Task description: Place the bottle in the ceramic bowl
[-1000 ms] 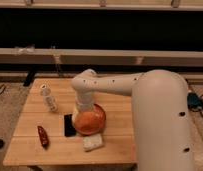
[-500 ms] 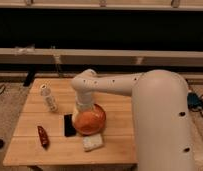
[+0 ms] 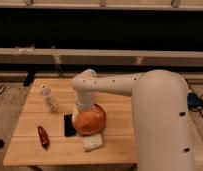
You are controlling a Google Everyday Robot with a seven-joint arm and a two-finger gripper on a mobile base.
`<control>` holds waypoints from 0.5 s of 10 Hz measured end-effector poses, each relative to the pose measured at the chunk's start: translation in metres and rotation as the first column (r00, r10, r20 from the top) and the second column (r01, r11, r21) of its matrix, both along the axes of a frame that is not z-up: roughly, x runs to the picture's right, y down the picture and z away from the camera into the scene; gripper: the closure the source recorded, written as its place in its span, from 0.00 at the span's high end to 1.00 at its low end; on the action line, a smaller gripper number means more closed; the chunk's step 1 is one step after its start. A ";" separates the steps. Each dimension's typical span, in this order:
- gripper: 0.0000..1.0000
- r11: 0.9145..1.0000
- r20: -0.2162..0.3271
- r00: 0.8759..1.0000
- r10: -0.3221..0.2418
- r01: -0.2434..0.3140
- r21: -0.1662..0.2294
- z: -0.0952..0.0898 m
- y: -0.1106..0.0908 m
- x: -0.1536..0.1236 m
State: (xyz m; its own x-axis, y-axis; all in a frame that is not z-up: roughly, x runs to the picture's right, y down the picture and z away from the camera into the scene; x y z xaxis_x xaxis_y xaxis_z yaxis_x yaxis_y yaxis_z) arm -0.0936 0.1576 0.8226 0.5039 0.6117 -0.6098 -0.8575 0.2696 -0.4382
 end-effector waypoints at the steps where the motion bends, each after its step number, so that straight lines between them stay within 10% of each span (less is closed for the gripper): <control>1: 0.80 1.000 0.000 1.000 0.000 0.000 0.000 0.000 0.000 0.000; 5: 0.80 1.000 0.003 1.000 -0.007 0.006 0.009 -0.001 -0.003 0.000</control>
